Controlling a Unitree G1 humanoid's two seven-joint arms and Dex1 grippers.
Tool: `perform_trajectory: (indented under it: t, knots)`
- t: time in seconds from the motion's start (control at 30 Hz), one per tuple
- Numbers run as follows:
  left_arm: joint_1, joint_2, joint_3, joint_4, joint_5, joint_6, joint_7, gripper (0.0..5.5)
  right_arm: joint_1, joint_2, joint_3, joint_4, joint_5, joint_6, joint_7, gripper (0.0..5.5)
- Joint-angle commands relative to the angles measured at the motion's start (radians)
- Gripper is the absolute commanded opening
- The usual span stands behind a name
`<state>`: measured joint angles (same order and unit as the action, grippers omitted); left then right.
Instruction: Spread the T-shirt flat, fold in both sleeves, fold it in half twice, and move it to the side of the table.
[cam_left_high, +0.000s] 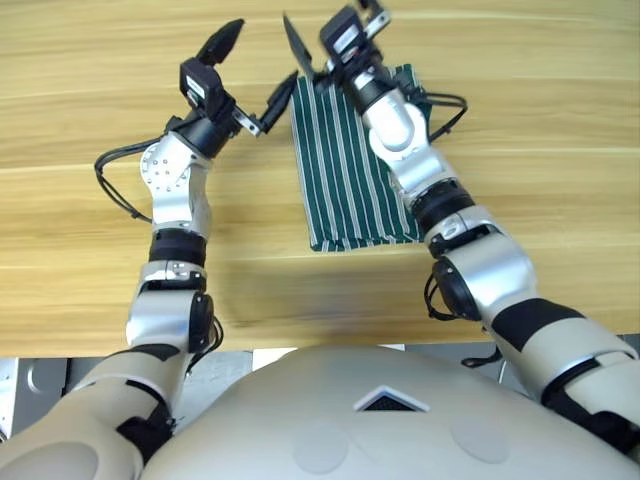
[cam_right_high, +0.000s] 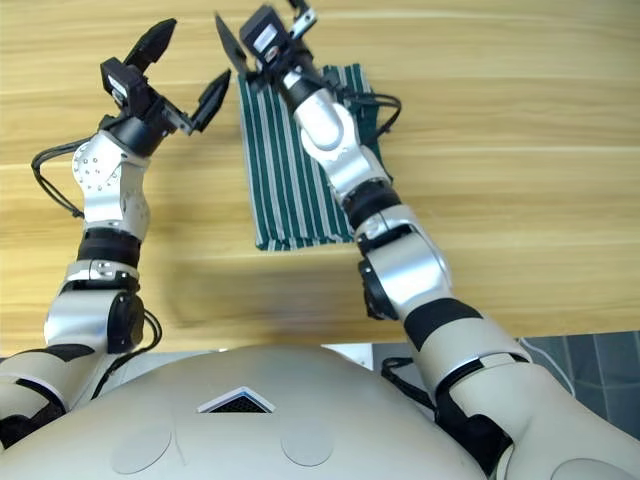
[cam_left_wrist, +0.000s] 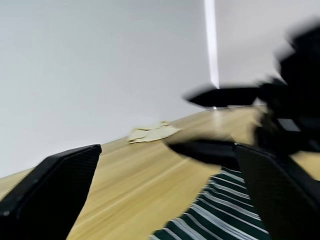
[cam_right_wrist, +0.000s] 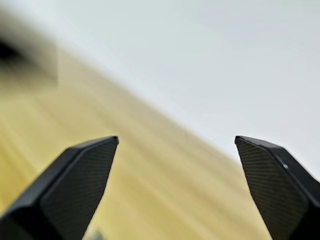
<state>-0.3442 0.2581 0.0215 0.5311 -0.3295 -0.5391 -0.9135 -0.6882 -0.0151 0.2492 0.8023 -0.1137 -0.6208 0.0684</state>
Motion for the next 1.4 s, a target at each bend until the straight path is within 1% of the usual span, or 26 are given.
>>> perform_trajectory:
  t: [0.03,0.1,0.23,0.3,0.37,0.5,0.6,0.77,0.9,0.97,1.07,1.23,1.4]
  knots:
    - [0.123,0.07,-0.105,-0.212,0.025,-0.012,-0.134,4.92,0.189,-0.191,-0.075,-0.341,0.129,0.007,0.191,4.32]
    - [0.16,0.104,-0.159,-0.238,0.126,-0.062,-0.143,4.92,0.284,-0.306,-0.088,-0.469,0.099,0.048,0.259,4.32]
    - [0.17,0.14,-0.212,-0.223,0.347,-0.127,-0.044,4.92,0.499,-0.57,-0.124,-0.638,-0.009,0.065,0.392,4.32]
    - [0.154,0.14,-0.228,-0.199,0.436,-0.145,0.023,4.92,0.611,-0.667,-0.151,-0.708,-0.02,0.057,0.444,4.32]
    - [0.14,0.143,-0.244,-0.175,0.506,-0.156,0.079,4.92,0.681,-0.713,-0.155,-0.748,-0.026,0.06,0.475,4.32]
    - [0.116,0.158,-0.28,-0.131,0.625,-0.167,0.178,4.92,0.734,-0.731,-0.141,-0.758,-0.061,0.07,0.493,4.32]
    - [0.113,0.174,-0.306,-0.116,0.66,-0.176,0.208,4.92,0.737,-0.727,-0.131,-0.731,-0.103,0.081,0.485,4.32]
    - [0.145,0.213,-0.348,-0.15,0.646,-0.18,0.19,4.92,0.731,-0.713,-0.1,-0.675,-0.179,0.097,0.468,4.32]
    - [0.182,0.254,-0.36,-0.208,0.578,-0.172,0.151,4.92,0.737,-0.721,-0.07,-0.603,-0.26,0.105,0.442,4.32]
    - [0.181,0.266,-0.368,-0.193,0.584,-0.167,0.15,4.92,0.754,-0.727,-0.066,-0.596,-0.265,0.101,0.435,4.32]
    - [0.178,0.284,-0.403,-0.133,0.662,-0.17,0.172,4.92,0.764,-0.74,-0.074,-0.58,-0.265,0.099,0.423,4.32]
    - [0.175,0.347,-0.449,-0.068,0.755,-0.179,0.201,4.92,0.765,-0.757,-0.093,-0.561,-0.252,0.093,0.405,4.32]
    - [0.167,0.379,-0.472,-0.032,0.771,-0.177,0.235,4.92,0.801,-0.776,-0.126,-0.617,-0.163,0.06,0.424,4.32]
